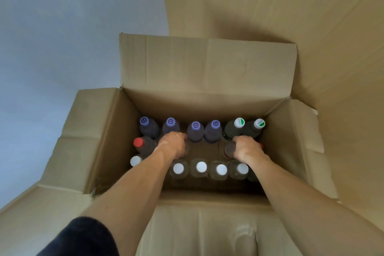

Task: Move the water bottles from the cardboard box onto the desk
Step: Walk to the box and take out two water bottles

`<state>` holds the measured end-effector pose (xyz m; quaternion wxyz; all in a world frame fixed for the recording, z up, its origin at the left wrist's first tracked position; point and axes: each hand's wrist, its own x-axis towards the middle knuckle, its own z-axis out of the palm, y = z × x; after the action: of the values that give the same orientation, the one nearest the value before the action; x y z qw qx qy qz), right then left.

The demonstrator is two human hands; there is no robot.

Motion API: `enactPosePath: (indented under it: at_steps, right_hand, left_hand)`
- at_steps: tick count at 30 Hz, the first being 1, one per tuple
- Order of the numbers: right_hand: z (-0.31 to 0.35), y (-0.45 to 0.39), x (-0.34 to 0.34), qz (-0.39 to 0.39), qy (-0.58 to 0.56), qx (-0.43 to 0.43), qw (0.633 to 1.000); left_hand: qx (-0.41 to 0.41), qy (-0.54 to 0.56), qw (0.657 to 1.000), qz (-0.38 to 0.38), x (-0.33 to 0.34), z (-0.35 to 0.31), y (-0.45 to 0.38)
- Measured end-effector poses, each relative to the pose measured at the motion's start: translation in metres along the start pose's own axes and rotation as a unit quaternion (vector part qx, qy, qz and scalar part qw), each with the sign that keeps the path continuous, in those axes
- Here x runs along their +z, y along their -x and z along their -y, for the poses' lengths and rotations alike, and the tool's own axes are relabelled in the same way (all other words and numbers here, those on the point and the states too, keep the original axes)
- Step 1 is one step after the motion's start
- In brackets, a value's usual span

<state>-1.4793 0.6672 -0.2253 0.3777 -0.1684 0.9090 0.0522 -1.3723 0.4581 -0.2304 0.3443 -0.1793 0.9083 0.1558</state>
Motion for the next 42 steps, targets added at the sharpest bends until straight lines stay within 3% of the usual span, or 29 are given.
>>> enactPosePath:
  at_steps: [15,27,32,36,39,42]
  right_hand:
    - [0.008,-0.033,0.023,-0.024,-0.008,-0.080,0.996]
    - [0.014,-0.045,0.030,-0.016,-0.023,-0.093,0.995]
    - [-0.003,-0.030,0.018,-0.043,-0.082,-0.087,0.992]
    - [-0.009,-0.005,-0.010,-0.083,-0.144,-0.106,0.980]
    - [-0.019,0.015,-0.029,-0.105,-0.206,-0.122,0.965]
    - [-0.026,0.035,-0.046,-0.124,-0.304,-0.126,0.936]
  left_hand:
    - [0.033,0.066,0.997,-0.020,0.020,0.023,-0.031]
    - [0.039,0.084,0.994,-0.055,0.034,0.029,-0.034]
    - [0.060,0.038,0.993,-0.090,0.014,0.023,-0.020]
    - [0.093,0.060,0.986,-0.125,-0.019,0.014,0.000]
    - [0.158,0.139,0.973,-0.097,-0.047,0.006,0.018]
    - [0.164,0.170,0.969,-0.067,-0.072,0.003,0.032]
